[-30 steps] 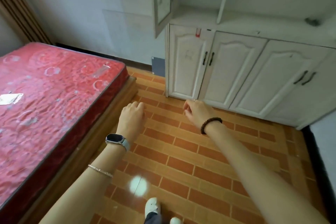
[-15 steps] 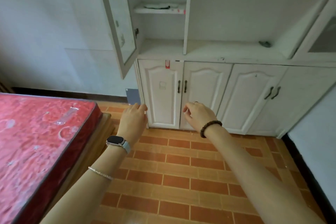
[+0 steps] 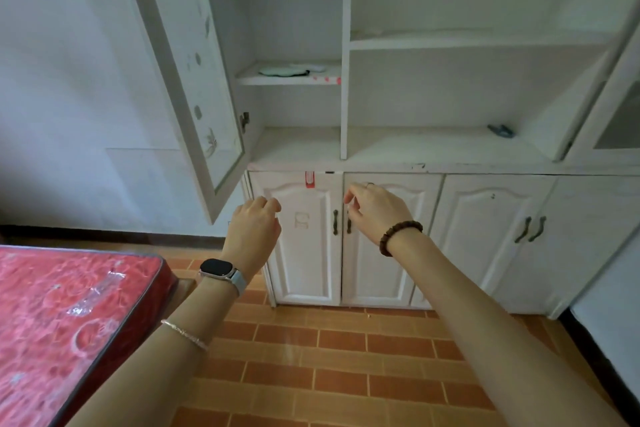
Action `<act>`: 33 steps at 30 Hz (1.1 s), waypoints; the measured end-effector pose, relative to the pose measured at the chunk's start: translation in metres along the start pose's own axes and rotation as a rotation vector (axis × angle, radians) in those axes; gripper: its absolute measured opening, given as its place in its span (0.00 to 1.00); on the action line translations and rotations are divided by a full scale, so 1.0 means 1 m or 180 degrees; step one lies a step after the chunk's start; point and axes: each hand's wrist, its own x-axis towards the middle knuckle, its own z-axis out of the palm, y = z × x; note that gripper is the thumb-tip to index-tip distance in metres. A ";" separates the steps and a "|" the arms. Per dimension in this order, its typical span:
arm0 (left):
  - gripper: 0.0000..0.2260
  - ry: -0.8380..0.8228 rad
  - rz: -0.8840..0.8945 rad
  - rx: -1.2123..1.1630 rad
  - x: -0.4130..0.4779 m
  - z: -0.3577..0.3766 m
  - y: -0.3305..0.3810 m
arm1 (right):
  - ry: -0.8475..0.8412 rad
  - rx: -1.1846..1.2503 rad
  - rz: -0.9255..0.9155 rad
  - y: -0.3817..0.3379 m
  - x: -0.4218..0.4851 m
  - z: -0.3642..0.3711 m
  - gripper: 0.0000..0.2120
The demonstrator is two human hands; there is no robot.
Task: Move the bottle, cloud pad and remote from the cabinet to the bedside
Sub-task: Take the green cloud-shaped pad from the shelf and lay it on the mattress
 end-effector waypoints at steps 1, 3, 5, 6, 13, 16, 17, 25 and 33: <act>0.09 0.0035 -0.0006 0.0019 0.015 0.007 0.000 | 0.0015 -0.0020 -0.0024 0.008 0.015 0.000 0.09; 0.09 0.0101 -0.0062 0.0023 0.044 0.020 0.002 | 0.0040 -0.0018 -0.0071 0.024 0.043 -0.001 0.09; 0.09 0.0122 -0.0128 -0.0005 0.072 0.030 0.006 | 0.0078 0.0024 -0.0141 0.039 0.070 -0.004 0.09; 0.09 0.0136 -0.0154 0.0004 0.086 0.035 0.010 | 0.0090 0.0038 -0.0161 0.047 0.084 -0.005 0.09; 0.08 0.0332 -0.0304 -0.0017 0.175 0.067 0.019 | 0.0132 0.0189 -0.0321 0.095 0.171 -0.011 0.09; 0.09 0.0375 -0.0372 -0.0002 0.202 0.077 0.017 | 0.0114 0.0254 -0.0399 0.109 0.201 -0.010 0.09; 0.09 0.0396 -0.0382 0.0028 0.211 0.079 0.015 | 0.0106 0.0266 -0.0426 0.112 0.211 -0.010 0.09; 0.07 0.0561 -0.0286 0.0294 0.283 0.087 -0.021 | 0.0168 0.0381 -0.0586 0.118 0.295 0.006 0.08; 0.06 0.0701 -0.0279 0.0290 0.360 0.106 -0.078 | 0.0255 0.0431 -0.0662 0.098 0.389 0.023 0.07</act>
